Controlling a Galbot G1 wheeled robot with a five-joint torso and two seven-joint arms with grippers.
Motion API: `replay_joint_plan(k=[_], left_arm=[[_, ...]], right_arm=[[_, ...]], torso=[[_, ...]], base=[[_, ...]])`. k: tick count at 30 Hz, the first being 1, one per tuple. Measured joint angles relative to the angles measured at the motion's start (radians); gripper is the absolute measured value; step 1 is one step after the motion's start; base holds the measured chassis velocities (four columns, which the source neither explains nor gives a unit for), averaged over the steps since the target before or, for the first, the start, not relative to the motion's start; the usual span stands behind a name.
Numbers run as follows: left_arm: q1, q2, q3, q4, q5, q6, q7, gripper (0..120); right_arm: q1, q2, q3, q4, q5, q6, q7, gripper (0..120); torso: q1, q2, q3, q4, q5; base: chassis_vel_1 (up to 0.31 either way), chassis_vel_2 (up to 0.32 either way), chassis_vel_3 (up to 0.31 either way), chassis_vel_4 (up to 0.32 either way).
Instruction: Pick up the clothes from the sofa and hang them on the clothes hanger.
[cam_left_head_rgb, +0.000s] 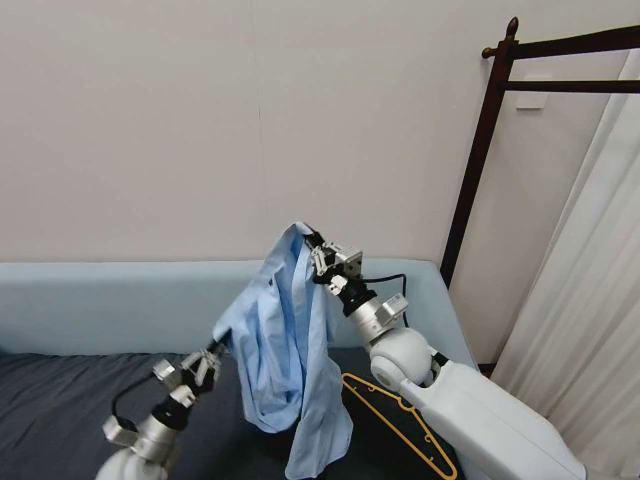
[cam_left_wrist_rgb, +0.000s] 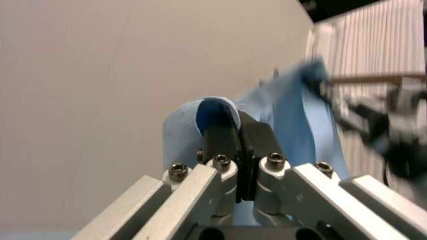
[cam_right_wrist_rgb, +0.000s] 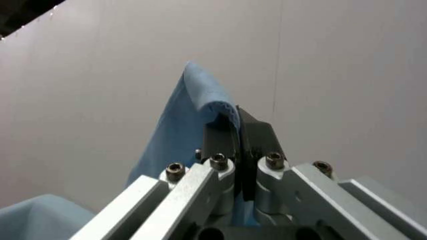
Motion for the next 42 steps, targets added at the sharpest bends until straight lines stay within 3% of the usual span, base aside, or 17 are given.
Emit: replay_joint_plan(k=[1,3,4,7,9,11,13,17,24,36,40,42], left_arm=[[-0.017,0.054,-0.013,-0.066,-0.042,0.005,-0.064,0],[-0.023,0.072,-0.016,-0.087,-0.054,0.008,-0.087,0],[-0.051,0.147,-0.027,-0.176,-0.097,0.016,-0.172,0],[-0.095,0.249,-0.039,-0.288,-0.14,0.039,-0.299,0],[-0.096,0.252,-0.04,-0.29,-0.141,0.039,-0.302,0],[-0.133,0.317,-0.073,-0.344,-0.151,0.064,-0.405,0],[-0.137,0.324,-0.081,-0.35,-0.153,0.068,-0.418,0],[-0.099,0.376,-0.201,-0.394,-0.109,0.123,-0.474,0],[0.072,0.325,-0.241,-0.419,0.117,0.196,-0.555,0],[0.069,0.323,-0.265,-0.442,0.292,0.284,-0.659,0],[0.147,0.245,-0.256,-0.444,0.528,0.258,-0.634,0],[0.169,0.226,-0.247,-0.442,0.559,0.251,-0.625,0]], right_arm=[[0.006,-0.01,0.014,0.007,0.004,-0.001,0.0,0],[0.008,-0.014,0.017,0.01,0.005,-0.002,0.0,0],[0.019,-0.03,0.027,0.032,0.022,-0.005,-0.002,0],[0.044,-0.059,0.032,0.084,0.07,-0.01,-0.017,0],[0.044,-0.059,0.032,0.084,0.07,-0.01,-0.017,0],[0.074,-0.085,0.034,0.135,0.119,-0.012,-0.036,0],[0.079,-0.089,0.034,0.142,0.127,-0.013,-0.038,0],[0.125,-0.132,0.035,0.219,0.19,-0.028,-0.071,0],[0.04,-0.156,0.028,0.207,0.11,-0.062,-0.044,0],[0.005,-0.099,0.036,0.186,0.083,-0.05,-0.041,0],[-0.103,-0.048,0.055,0.143,0.015,-0.025,-0.041,0],[-0.133,-0.039,0.055,0.129,-0.005,-0.02,-0.043,0]], torso=[[0.0,0.0,0.0,-0.0001,0.0],[0.0,0.0,0.0,-0.0001,0.0001],[0.0,0.0,0.0,-0.0002,0.0],[0.0,0.0,0.0,-0.0002,-0.0002],[0.0,0.0,0.0,-0.0002,-0.0002],[0.0,0.0,0.0,-0.0003,-0.0003],[0.0,0.0,0.0,-0.0003,-0.0003],[0.0,0.0,0.0,-0.0001,0.0],[0.0,0.0,0.0,0.0002,-0.0005],[0.0,0.0,0.0,0.0,-0.0002],[0.0,0.0,0.0,0.0,-0.0001],[0.0,0.0,0.0,0.0,0.0]], base=[[0.0,0.0,0.0,0.0],[0.0,0.0,0.0,0.0],[0.0,0.0,0.0,0.0],[0.0,0.0,0.0,0.0],[0.0,0.0,0.0,0.0],[0.0,0.0,0.0,0.0],[0.0,0.0,0.0,0.0],[0.0,0.0,0.0,0.0],[0.0,0.0,0.0,0.0],[0.0,0.0,0.0,0.0],[0.0,0.0,0.0,0.0],[0.0,0.0,0.0,0.0]])
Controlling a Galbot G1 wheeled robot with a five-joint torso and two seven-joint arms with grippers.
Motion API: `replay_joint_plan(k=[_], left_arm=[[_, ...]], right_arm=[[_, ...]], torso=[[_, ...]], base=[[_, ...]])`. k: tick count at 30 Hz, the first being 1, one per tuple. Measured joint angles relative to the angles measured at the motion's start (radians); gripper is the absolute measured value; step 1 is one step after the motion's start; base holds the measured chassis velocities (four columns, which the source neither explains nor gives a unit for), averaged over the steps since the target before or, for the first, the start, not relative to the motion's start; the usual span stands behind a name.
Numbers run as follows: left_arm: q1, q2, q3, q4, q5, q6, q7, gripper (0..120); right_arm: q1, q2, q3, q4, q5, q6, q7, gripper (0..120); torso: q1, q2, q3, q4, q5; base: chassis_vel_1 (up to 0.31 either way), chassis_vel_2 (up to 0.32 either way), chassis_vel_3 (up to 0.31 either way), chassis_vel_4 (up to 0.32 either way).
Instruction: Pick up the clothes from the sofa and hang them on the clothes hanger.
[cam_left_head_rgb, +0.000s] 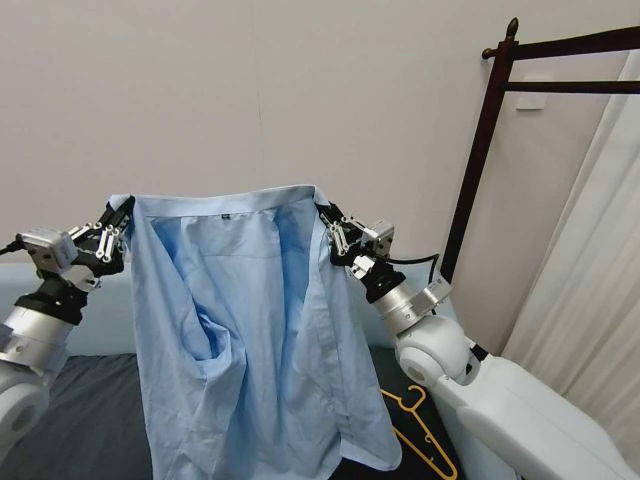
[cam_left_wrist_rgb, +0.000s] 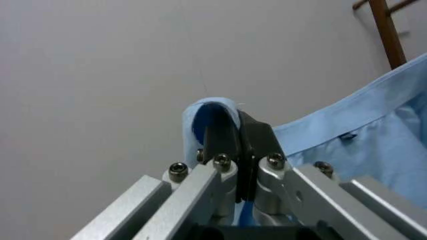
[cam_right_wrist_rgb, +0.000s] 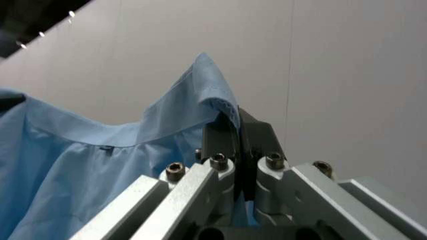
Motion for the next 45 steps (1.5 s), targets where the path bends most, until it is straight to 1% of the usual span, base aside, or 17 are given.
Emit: replay_joint_plan(k=[6,7,10,14,15,17,23,25,27,29,31,32,33,35,37,42,45], left_arm=[[0.132,-0.172,0.073,0.072,0.228,-0.021,0.032,0],[0.132,-0.172,0.073,0.072,0.228,-0.021,0.032,0],[0.151,-0.236,0.091,0.154,0.355,-0.036,0.016,0],[0.152,-0.259,0.104,0.232,0.419,-0.096,0.027,0],[0.145,-0.272,0.106,0.284,0.458,-0.168,0.054,0],[0.137,-0.292,0.105,0.325,0.497,-0.228,0.074,0],[0.127,-0.307,0.106,0.339,0.485,-0.247,0.091,0],[0.12,-0.307,0.103,0.344,0.482,-0.246,0.095,0],[0.119,-0.307,0.103,0.346,0.482,-0.245,0.096,0],[0.118,-0.313,0.103,0.353,0.487,-0.242,0.097,0],[0.117,-0.32,0.107,0.356,0.489,-0.241,0.097,0],[0.117,-0.32,0.107,0.356,0.489,-0.241,0.097,0],[0.114,-0.323,0.11,0.36,0.491,-0.24,0.098,0],[0.109,-0.324,0.115,0.368,0.493,-0.236,0.098,0],[0.107,-0.324,0.117,0.37,0.493,-0.235,0.098,0],[0.094,-0.318,0.127,0.388,0.494,-0.224,0.098,0],[0.09,-0.317,0.132,0.396,0.493,-0.22,0.098,0]], right_arm=[[-0.206,0.08,0.006,-0.192,-0.186,0.101,-0.06,0],[-0.206,0.08,0.006,-0.192,-0.186,0.101,-0.06,0],[-0.288,0.122,0.031,-0.303,-0.271,0.142,-0.101,0],[-0.336,0.144,0.036,-0.371,-0.292,0.147,-0.112,0],[-0.352,0.154,0.038,-0.402,-0.308,0.149,-0.111,0],[-0.368,0.168,0.049,-0.443,-0.337,0.15,-0.103,4],[-0.388,0.171,0.074,-0.471,-0.317,0.11,-0.065,21],[-0.392,0.158,0.088,-0.47,-0.298,-0.001,0.043,32],[-0.393,0.153,0.093,-0.467,-0.284,-0.049,0.086,32],[-0.393,0.131,0.108,-0.454,-0.185,-0.203,0.185,47],[-0.385,0.114,0.117,-0.45,-0.092,-0.328,0.224,54],[-0.385,0.114,0.117,-0.45,-0.092,-0.328,0.224,54],[-0.374,0.103,0.127,-0.453,-0.039,-0.402,0.23,61],[-0.36,0.095,0.141,-0.468,0.006,-0.46,0.211,69],[-0.356,0.092,0.144,-0.475,0.013,-0.469,0.194,72],[-0.344,0.081,0.154,-0.518,-0.008,-0.484,0.095,93],[-0.325,0.086,0.188,-0.588,-0.037,-0.584,0.052,100]], torso=[[0.0,0.0,0.0,0.0,-0.0001],[0.0,0.0,0.0,0.0,-0.0001],[0.0,0.0,0.0,-0.0001,0.0001],[0.0,0.0,0.0,-0.0003,0.0001],[0.0,0.0,0.0,-0.0002,0.0],[0.0,0.0,0.0,0.0,-0.0003],[0.0,0.0,0.0,-0.0001,0.0],[0.0,0.0,0.0,-0.0001,0.0001],[0.0,0.0,0.0,-0.0002,0.0001],[0.0,0.0,0.0,-0.0002,-0.0001],[0.0,0.0,0.0,-0.0002,0.0001],[0.0,0.0,0.0,-0.0002,0.0001],[0.0,0.0,0.0,-0.0003,-0.0001],[0.0,0.0,0.0,-0.0002,0.0],[0.0,0.0,0.0,-0.0001,0.0],[0.0,0.0,0.0,-0.0001,0.0],[0.0,0.0,0.0,-0.0002,0.0]], base=[[0.0,0.0,0.0,0.0],[0.0,0.0,0.0,0.0],[0.0,0.0,0.0,0.0],[0.0,0.0,0.0,0.0],[0.0,0.0,0.0,0.0],[0.0,0.0,0.0,0.0],[0.0,0.0,0.0,0.0],[0.0,0.0,0.0,0.0],[0.0,0.0,0.0,0.0],[0.0,0.0,0.0,0.0],[0.0,0.0,0.0,0.0],[0.0,0.0,0.0,0.0],[0.0,0.0,0.0,0.0],[0.0,0.0,0.0,0.0],[0.0,0.0,0.0,0.0],[0.0,0.0,0.0,0.0],[0.0,0.0,0.0,0.0]])
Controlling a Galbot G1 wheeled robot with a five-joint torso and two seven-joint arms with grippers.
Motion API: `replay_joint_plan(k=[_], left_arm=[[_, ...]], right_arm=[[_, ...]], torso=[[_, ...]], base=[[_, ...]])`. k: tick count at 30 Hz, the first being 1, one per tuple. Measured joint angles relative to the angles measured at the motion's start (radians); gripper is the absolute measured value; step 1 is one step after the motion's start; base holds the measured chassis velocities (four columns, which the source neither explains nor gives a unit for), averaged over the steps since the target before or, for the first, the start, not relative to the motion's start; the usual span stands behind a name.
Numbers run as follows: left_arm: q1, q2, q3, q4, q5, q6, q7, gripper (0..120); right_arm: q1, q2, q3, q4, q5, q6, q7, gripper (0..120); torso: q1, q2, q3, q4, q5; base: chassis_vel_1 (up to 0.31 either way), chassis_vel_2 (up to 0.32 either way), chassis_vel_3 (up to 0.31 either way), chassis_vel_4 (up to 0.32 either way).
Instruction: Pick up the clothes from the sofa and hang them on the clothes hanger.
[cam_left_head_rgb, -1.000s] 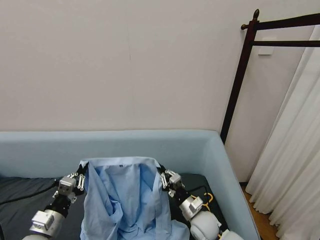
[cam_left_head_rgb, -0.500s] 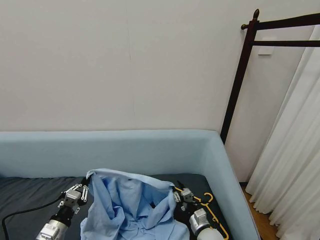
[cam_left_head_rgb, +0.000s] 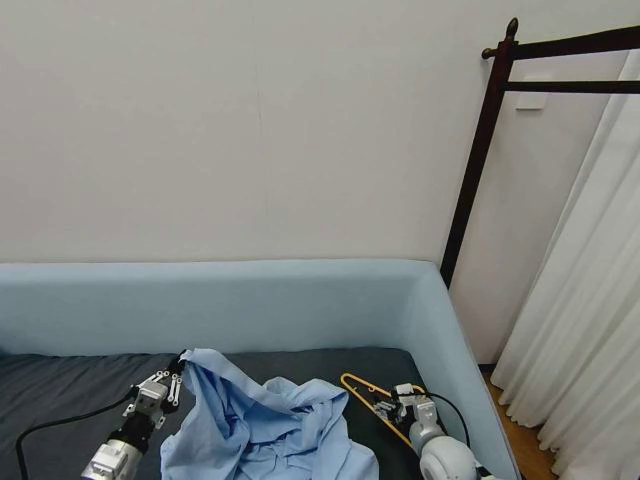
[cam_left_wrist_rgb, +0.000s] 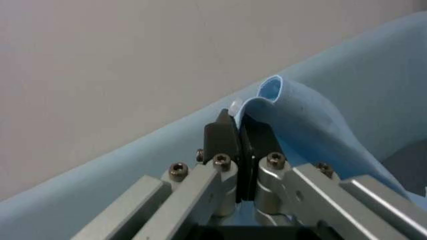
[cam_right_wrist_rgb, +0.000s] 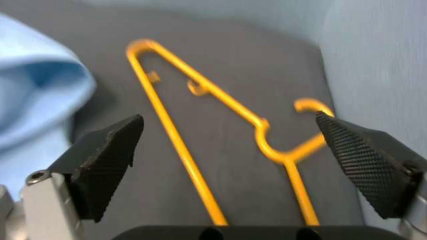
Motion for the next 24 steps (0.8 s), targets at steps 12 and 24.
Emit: replay_joint_plan(k=[12,24], left_arm=[[0.0,0.006,-0.004,0.005,-0.007,0.0,-0.002,0],[0.0,0.003,-0.002,-0.004,-0.01,0.0,-0.003,0]], right_arm=[[0.036,0.016,0.116,-0.112,-0.075,-0.226,-0.206,100],[0.104,0.079,0.227,-0.381,-0.287,-0.113,-0.462,85]], torso=[[0.0,0.0,0.0,0.0,0.0],[0.0,0.0,0.0,0.0,0.0]], base=[[0.0,0.0,0.0,0.0],[0.0,0.0,0.0,0.0]])
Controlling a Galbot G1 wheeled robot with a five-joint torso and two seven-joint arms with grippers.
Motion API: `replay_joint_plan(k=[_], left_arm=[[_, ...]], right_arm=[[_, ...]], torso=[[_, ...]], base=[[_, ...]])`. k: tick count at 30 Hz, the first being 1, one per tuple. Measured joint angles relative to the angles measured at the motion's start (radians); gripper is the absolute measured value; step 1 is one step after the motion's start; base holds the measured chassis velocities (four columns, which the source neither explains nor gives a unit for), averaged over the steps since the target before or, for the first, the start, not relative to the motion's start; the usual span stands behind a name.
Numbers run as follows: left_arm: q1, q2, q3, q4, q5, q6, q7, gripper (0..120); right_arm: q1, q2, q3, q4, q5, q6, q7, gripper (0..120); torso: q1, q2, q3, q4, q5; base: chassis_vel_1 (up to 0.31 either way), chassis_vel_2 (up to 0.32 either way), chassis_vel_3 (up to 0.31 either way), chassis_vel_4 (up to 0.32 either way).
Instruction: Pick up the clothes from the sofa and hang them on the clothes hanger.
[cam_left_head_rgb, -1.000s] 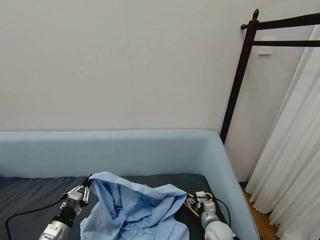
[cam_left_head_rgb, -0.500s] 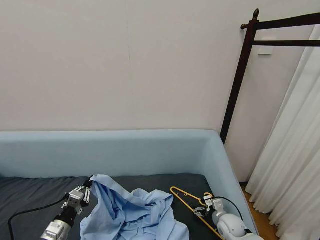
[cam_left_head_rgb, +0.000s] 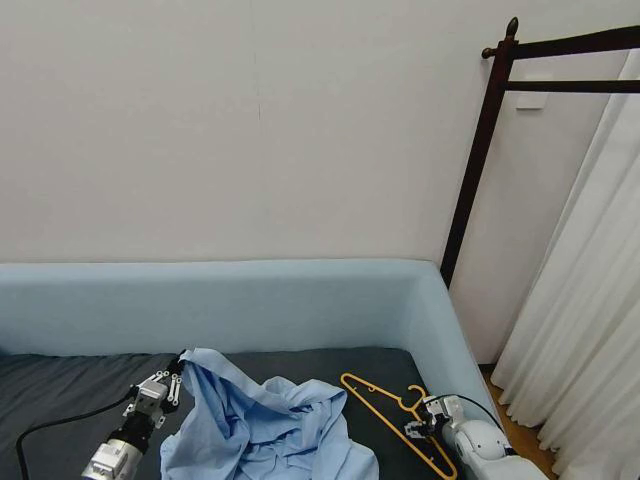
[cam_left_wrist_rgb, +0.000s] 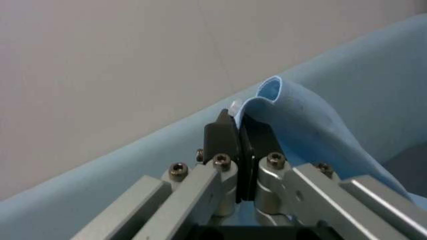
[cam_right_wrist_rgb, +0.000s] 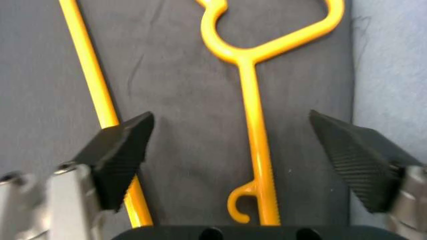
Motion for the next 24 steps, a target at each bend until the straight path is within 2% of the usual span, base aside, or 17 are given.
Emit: replay_joint_plan(k=[1,6,10,11,13,18,19,21,24], left_arm=[[0.0,0.0,0.0,0.0,0.0,0.0,0.0,0],[-0.001,-0.001,0.005,-0.003,0.0,0.0,0.0,0],[-0.002,-0.001,0.006,-0.003,0.0,0.0,0.0,0],[-0.002,-0.001,0.007,-0.003,0.0,0.0,0.0,0],[-0.002,-0.002,0.007,-0.003,0.0,0.0,0.0,0],[-0.003,-0.002,0.009,-0.003,0.0,0.0,-0.001,0],[-0.003,-0.002,0.009,-0.003,0.0,0.0,-0.001,0],[-0.004,-0.003,0.012,-0.003,0.0,0.0,-0.001,0],[-0.004,-0.004,0.013,-0.004,0.0,0.0,-0.001,0]], right_arm=[[0.0,0.0,0.0,0.0,0.0,0.0,0.0,85],[0.001,0.01,0.02,-0.029,-0.024,0.025,-0.012,63],[0.003,0.013,0.027,-0.041,-0.036,0.035,-0.02,56],[0.004,0.013,0.033,-0.051,-0.057,0.046,-0.041,45],[0.004,0.013,0.035,-0.054,-0.065,0.051,-0.05,41],[0.004,0.008,0.037,-0.058,-0.097,0.063,-0.068,20],[0.004,0.008,0.037,-0.058,-0.097,0.063,-0.068,20],[0.002,0.01,0.04,-0.062,-0.114,0.073,-0.073,9],[-0.001,0.01,0.04,-0.062,-0.118,0.087,-0.075,4]], torso=[[0.0,0.0,0.0,0.0,0.0],[0.0,0.0,0.0,0.0,0.0],[0.0,0.0,0.0,0.0,-0.0001],[0.0,0.0,0.0,0.0,0.0],[0.0,0.0,0.0,0.0,-0.0001],[0.0,0.0,0.0,0.0,-0.0001],[0.0,0.0,0.0,0.0,-0.0001],[0.0,0.0,0.0,0.0,-0.0001],[0.0,0.0,0.0,0.0,-0.0001]], base=[[0.0,0.0,0.0,0.0],[0.0,0.0,0.0,0.0],[0.0,0.0,0.0,0.0],[0.0,0.0,0.0,0.0],[0.0,0.0,0.0,0.0],[0.0,0.0,0.0,0.0],[0.0,0.0,0.0,0.0],[0.0,0.0,0.0,0.0],[0.0,0.0,0.0,0.0]])
